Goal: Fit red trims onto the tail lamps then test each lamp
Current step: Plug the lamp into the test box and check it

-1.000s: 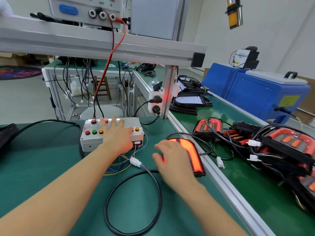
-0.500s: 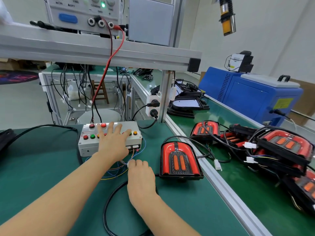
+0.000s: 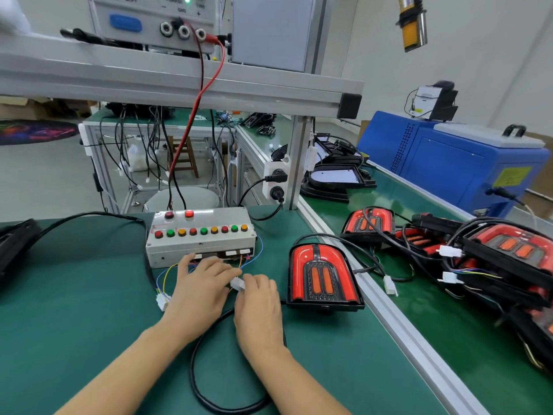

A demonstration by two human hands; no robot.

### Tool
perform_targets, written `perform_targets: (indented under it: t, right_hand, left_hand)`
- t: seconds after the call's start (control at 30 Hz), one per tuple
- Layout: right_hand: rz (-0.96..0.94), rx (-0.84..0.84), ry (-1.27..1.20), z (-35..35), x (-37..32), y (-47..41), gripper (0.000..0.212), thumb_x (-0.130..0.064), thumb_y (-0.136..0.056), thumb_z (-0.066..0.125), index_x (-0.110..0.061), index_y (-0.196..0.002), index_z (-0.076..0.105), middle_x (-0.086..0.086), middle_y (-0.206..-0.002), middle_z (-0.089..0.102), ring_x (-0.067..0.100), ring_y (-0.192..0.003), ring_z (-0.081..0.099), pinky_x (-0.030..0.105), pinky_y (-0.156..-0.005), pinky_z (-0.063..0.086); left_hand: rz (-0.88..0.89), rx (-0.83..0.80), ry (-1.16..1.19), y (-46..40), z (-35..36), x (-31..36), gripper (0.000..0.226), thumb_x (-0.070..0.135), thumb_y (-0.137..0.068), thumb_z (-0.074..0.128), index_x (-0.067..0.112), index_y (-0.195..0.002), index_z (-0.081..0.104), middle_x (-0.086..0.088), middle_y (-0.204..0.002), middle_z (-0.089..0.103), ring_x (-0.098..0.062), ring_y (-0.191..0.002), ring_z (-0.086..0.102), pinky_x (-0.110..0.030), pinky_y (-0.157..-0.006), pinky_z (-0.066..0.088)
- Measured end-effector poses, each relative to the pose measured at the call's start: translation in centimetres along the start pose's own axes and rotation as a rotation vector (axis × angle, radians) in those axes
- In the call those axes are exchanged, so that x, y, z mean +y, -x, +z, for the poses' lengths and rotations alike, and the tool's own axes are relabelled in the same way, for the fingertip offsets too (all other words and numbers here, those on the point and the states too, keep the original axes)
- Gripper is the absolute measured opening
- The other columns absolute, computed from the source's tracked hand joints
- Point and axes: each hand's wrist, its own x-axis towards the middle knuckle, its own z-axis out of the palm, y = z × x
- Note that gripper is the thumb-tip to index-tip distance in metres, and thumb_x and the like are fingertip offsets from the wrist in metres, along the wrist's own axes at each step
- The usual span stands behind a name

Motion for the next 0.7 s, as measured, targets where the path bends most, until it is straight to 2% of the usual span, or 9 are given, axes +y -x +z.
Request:
perform_targets:
  t: [0.13,0.27,0.33,0.47,0.6,0.63,0.7]
  right_hand:
    - [0.011,-0.043,0.011,-0.1,0.4,-0.2,0.034,-0.02,-0.101,0.034,-0.018,-0.133,0.047,0.002,-0.125,0.048,0.021,-0.114,0.041,0.029,-0.098,0.031]
    - [0.016,-0.059,-0.021,-0.3,0.4,-0.2,0.032,-0.024,-0.104,0.031,-0.02,-0.129,0.052,0.001,-0.122,0.05,0.02,-0.112,0.042,0.028,-0.094,0.032]
    - [0.016,-0.059,-0.032,-0.5,0.4,-0.2,0.033,-0.025,-0.105,0.03,-0.02,-0.127,0.053,0.002,-0.12,0.051,0.02,-0.11,0.043,0.028,-0.092,0.032]
    - [0.011,-0.062,-0.027,-0.5,0.4,-0.2,0.031,-0.024,-0.105,0.031,-0.019,-0.127,0.053,0.002,-0.119,0.051,0.02,-0.109,0.043,0.029,-0.092,0.032]
    - [0.02,-0.079,-0.007,-0.5,0.3,-0.2,0.032,-0.025,-0.105,0.03,-0.019,-0.127,0.052,0.002,-0.12,0.051,0.02,-0.11,0.042,0.029,-0.094,0.032]
    - [0.021,-0.079,0.005,-0.4,0.3,-0.2,0.031,-0.026,-0.105,0.03,-0.019,-0.126,0.051,0.002,-0.119,0.05,0.02,-0.11,0.042,0.029,-0.094,0.032]
    - [0.02,-0.084,0.03,-0.3,0.3,-0.3,0.03,-0.031,-0.104,0.033,-0.019,-0.125,0.051,0.002,-0.118,0.049,0.02,-0.109,0.041,0.03,-0.094,0.032]
  left_hand:
    - [-0.071,-0.065,-0.002,0.2,0.8,-0.4,0.04,0.009,-0.072,0.078,0.022,-0.109,0.072,0.007,-0.102,0.071,-0.02,-0.104,0.064,-0.058,-0.099,0.031]
    - [-0.134,-0.153,0.065,-0.1,1.3,-0.6,0.032,0.025,-0.093,0.057,0.032,-0.124,0.062,0.014,-0.118,0.063,-0.012,-0.122,0.049,-0.051,-0.11,0.011]
    - [-0.139,-0.155,0.065,0.0,1.5,-0.7,0.03,0.029,-0.096,0.052,0.035,-0.124,0.06,0.018,-0.12,0.061,-0.009,-0.123,0.046,-0.048,-0.111,0.007]
    - [-0.144,-0.081,0.08,0.3,1.8,-0.6,0.024,0.014,-0.088,0.064,0.026,-0.108,0.071,0.01,-0.105,0.069,-0.017,-0.111,0.058,-0.056,-0.107,0.018]
    - [-0.186,-0.147,0.066,0.3,1.8,-0.6,0.029,0.014,-0.093,0.053,0.029,-0.114,0.066,0.014,-0.116,0.064,-0.012,-0.121,0.05,-0.051,-0.111,0.009]
    - [-0.176,-0.142,0.055,0.3,1.7,-0.5,0.028,0.012,-0.092,0.055,0.029,-0.112,0.067,0.014,-0.114,0.065,-0.013,-0.119,0.052,-0.052,-0.11,0.011]
    - [-0.129,-0.078,0.034,0.4,1.5,-0.3,0.027,0.003,-0.083,0.065,0.024,-0.098,0.072,0.01,-0.099,0.07,-0.018,-0.105,0.063,-0.061,-0.102,0.027]
